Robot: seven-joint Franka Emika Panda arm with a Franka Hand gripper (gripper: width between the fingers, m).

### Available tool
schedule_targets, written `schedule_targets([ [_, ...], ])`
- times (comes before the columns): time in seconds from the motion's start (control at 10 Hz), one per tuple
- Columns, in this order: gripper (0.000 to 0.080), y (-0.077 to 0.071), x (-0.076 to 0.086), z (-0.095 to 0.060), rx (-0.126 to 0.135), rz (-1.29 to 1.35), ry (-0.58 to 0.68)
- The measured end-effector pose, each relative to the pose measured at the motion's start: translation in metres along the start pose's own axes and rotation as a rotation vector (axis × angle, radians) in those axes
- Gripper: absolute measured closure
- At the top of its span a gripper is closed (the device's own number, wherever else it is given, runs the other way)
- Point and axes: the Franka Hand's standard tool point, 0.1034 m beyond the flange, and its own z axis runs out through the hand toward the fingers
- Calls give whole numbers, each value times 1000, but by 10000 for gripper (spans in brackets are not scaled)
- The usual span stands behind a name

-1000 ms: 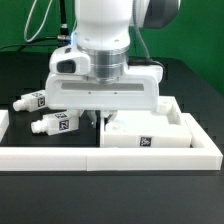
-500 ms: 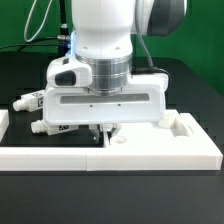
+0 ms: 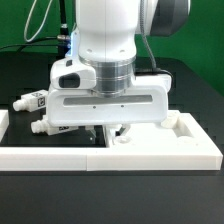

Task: Assemble one leg

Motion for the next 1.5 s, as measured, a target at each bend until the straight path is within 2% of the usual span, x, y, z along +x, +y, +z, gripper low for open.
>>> schedule_targets([
  [0.1, 323, -7, -12, -18, 10, -1, -35],
  [0.2, 202, -14, -26, -40, 14, -14, -57],
  [0.3, 202, -19, -37, -53, 12, 24, -71],
  [0.4, 165, -23, -38, -62, 7, 28, -61],
  [0.7, 151, -22, -40, -55, 11, 24, -87],
  [0.8, 151, -21, -47, -54, 15, 27, -125],
  [0.9, 151, -16, -70, -54, 21, 41, -237],
  [1.0, 151, -3, -94, -56, 15, 53, -328],
  [1.1, 151, 12, -120, -55, 19, 87, -439],
  [1.2, 151, 24, -139, -52, 20, 126, -511],
  [1.3, 151, 22, -148, -55, 24, 137, -583],
  [1.5, 151, 22, -147, -50, 28, 134, -687],
])
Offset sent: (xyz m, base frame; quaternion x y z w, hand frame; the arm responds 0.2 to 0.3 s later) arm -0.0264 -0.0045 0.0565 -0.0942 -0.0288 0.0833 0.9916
